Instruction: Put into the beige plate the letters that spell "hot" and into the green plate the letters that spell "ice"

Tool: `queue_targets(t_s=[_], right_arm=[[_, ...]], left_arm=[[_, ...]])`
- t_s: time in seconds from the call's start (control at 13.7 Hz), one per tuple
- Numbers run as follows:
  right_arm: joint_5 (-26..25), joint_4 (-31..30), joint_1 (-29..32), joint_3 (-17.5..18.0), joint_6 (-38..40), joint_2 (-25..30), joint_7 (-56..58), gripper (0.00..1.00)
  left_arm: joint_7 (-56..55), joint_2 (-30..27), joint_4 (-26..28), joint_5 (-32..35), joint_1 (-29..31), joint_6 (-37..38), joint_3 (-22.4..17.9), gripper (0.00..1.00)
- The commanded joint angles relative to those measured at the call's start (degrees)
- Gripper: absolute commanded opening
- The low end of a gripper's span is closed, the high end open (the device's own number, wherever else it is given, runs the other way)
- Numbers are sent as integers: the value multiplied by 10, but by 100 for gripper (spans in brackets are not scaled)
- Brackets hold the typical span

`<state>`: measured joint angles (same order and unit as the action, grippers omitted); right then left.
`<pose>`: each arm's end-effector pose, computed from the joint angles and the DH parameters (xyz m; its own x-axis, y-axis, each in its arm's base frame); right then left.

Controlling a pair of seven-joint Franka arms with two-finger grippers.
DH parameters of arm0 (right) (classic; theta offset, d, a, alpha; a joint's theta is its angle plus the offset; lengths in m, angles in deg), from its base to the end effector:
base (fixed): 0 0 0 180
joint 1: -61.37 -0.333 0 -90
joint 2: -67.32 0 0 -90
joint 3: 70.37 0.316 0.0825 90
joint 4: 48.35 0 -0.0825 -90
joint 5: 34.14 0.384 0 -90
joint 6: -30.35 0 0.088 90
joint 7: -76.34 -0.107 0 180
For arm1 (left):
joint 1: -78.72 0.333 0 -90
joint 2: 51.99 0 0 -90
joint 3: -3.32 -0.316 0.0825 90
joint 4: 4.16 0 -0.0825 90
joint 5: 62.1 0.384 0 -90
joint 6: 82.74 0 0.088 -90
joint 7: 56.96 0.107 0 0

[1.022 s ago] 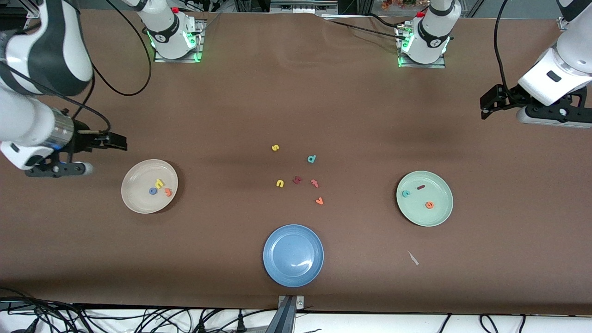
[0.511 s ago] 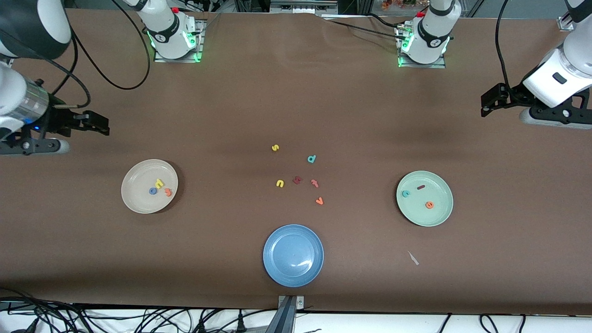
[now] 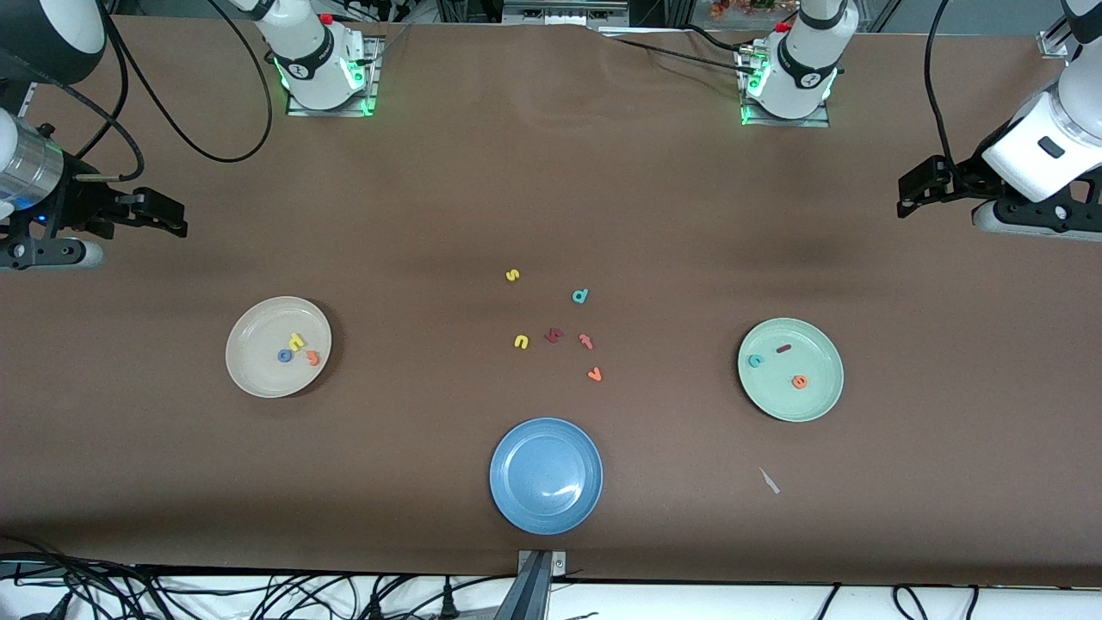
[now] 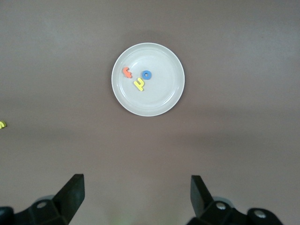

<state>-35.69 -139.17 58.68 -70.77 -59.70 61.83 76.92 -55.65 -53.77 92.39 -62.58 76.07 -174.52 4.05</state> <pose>0.5786 0.0204 0.5635 0.9928 0.0498 -0.1093 0.0530 -0.9982 0.0264 0.5435 -0.0331 0.5902 0.9953 -0.0814 -0.0520 -0.0810 -0.9967 0.0091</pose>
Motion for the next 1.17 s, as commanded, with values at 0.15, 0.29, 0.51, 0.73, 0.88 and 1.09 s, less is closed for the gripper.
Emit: queue_targets(t_s=[0.15,0.29,0.51,0.73,0.88,1.09], right_arm=[[21,3,-41,-57,20,1,6,100],[64,13,-22,-58,36,-2,8,100],[59,16,-21,-58,38,0,7,100],[57,16,-22,-57,39,2,7,100],[53,16,-21,-57,47,9,9,100],[22,16,-21,-54,58,11,17,100]], left_arm=[[-2,6,-14,-5,-23,16,-33,100],[-2,7,-18,10,-24,17,-32,100],[-2,11,-22,11,-21,24,-30,100],[-2,12,-22,12,-18,25,-30,100],[-2,12,-22,11,-18,24,-28,100],[-2,11,-22,12,-17,24,-27,100]])
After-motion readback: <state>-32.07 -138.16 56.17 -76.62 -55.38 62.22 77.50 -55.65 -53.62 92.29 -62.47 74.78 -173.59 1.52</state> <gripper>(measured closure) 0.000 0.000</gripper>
